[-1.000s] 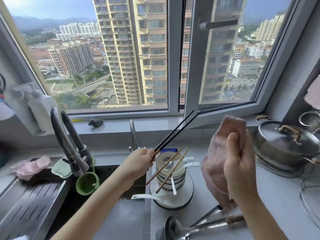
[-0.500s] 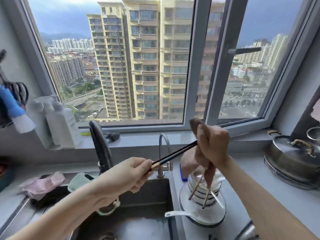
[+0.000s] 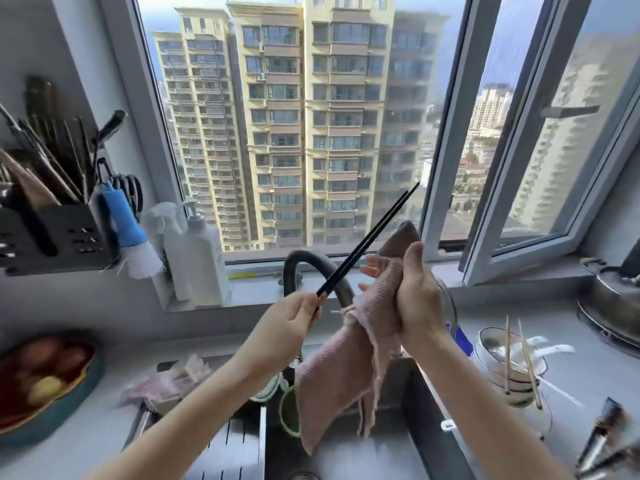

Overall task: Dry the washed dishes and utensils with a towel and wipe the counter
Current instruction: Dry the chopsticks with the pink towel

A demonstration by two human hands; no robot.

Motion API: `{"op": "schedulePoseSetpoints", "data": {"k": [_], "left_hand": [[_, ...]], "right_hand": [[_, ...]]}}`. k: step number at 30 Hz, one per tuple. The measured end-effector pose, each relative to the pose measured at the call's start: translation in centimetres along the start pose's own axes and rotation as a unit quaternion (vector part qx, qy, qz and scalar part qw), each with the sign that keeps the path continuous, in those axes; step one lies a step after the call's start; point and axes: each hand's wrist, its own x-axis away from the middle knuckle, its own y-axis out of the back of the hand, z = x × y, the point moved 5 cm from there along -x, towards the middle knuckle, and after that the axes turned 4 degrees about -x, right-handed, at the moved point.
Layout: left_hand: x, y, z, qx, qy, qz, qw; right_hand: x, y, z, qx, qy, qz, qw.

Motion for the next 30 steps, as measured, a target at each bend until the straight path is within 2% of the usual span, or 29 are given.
{"op": "schedulePoseSetpoints", "data": {"k": [3,7,9,11,13,15,18,20,24,27,30], "left_hand": [[0.5,0.0,-0.3,-0.096,-0.042,-0.006,0.995],[2.0,1.6,-0.4,-0.091,-0.031,0.068,0.993],[1.9,3.9,-0.2,-0.085,-0.018,0.058,0.995],[0.7,6.9,0.4,-0.019,0.000,-0.007,1.000],[-0.8,8.3,0.5,0.138,0.007,0.005,0.990],[-2.1,8.5,0.6,0.279,-0.005,0.010,0.960],[-3.0,9.0,1.0,0.414,0.026,-0.059,0.908],[-2.9,8.8,1.8,0.427,0.056,-0.108,0.896],[-3.0,8.1,2.9,0.437,0.099,-0.144,0.882],[-3.6,9.2,4.0,0.493,0.132,-0.199,0.837],[-3.8,9.2,5.2,0.497,0.175,-0.195,0.827]], "right_hand": [[1.5,-4.7,0.2,-0.032,-0.016,0.027,0.999],[2.3,-7.1,0.9,0.020,0.025,0.050,0.998],[2.7,-7.6,1.0,0.061,0.033,0.100,0.993],[3.3,-8.3,0.7,0.100,0.035,0.154,0.982],[4.0,-9.6,0.1,0.133,0.035,0.213,0.967],[4.7,-11.0,-0.7,0.152,0.019,0.268,0.951],[5.5,-12.0,-1.9,0.150,-0.045,0.309,0.938],[5.8,-11.9,-2.5,0.143,-0.085,0.317,0.934],[6.3,-10.8,-3.6,0.148,-0.108,0.320,0.930],[7.2,-9.0,-4.5,0.160,-0.127,0.314,0.927],[7.7,-7.6,-5.4,0.146,-0.152,0.300,0.930]]}}
